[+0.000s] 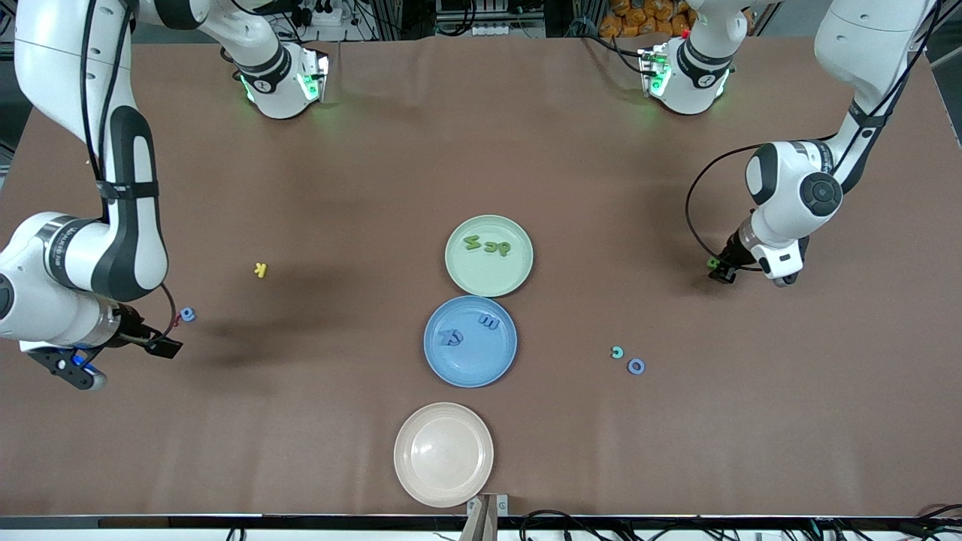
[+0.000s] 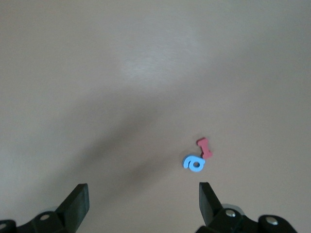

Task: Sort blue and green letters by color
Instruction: 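Grasp the green B with the left gripper while the right gripper reaches the a, then place the green B on the green plate while the right gripper grasps the a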

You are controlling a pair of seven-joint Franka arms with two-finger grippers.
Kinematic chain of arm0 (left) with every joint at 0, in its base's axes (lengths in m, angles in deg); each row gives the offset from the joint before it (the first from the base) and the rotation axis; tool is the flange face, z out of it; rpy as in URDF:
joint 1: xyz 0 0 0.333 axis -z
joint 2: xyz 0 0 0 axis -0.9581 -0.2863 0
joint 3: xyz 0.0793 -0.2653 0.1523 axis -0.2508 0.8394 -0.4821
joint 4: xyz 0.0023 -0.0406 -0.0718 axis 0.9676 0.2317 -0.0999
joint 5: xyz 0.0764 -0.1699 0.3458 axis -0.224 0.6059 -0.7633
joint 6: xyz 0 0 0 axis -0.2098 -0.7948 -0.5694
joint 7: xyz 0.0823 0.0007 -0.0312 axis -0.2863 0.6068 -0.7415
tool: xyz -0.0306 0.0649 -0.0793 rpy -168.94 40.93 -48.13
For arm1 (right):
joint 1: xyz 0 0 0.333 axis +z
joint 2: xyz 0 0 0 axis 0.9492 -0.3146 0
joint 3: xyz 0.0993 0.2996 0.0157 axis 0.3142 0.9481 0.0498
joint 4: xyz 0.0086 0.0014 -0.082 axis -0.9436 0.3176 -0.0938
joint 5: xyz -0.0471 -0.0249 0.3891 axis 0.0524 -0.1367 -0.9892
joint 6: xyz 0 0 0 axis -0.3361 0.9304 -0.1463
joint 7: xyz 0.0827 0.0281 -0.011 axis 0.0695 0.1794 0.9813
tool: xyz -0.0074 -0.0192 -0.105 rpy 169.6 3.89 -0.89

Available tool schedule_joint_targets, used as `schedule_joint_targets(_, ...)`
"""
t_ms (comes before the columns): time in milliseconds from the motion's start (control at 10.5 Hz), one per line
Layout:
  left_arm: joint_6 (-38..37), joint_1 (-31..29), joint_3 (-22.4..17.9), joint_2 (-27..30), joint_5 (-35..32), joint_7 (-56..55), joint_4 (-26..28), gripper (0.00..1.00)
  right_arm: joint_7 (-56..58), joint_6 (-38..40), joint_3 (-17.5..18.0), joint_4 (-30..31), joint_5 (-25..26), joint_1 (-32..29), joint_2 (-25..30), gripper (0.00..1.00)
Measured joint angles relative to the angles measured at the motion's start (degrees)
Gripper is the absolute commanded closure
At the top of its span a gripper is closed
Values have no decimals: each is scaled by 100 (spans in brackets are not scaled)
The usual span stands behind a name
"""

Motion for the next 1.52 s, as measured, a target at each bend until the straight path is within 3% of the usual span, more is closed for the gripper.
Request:
schedule_joint_targets(285, 1, 3, -5, 30, 0, 0, 23, 100, -2557, -239, 1, 75, 6, 1, 4, 0)
schedule_joint_targets(475, 15, 26, 9, 26, 0, 1, 10, 100, -3319, -671, -1, 328, 6, -1, 11, 0)
schedule_joint_targets(665, 63, 172, 43, 17, 0, 5, -165, 100, -3402, -1469, -10, 952, 5, -49, 158, 0)
schedule_joint_targets(1045, 58, 788, 77, 14, -1, 53, -952, 100, -3402, -2124, -8, 1871, 2, -162, 504, 0)
schedule_joint_targets(1331, 54, 1339, 134, 9, -1, 55, -1206, 100, -3405, -2577, 140, 2280, -44, -228, 516, 0)
schedule_joint_targets(1521, 54, 1808, 184, 2, 0, -123, -1295, 100, -3400, -2598, 253, 2396, -346, -289, 516, 0)
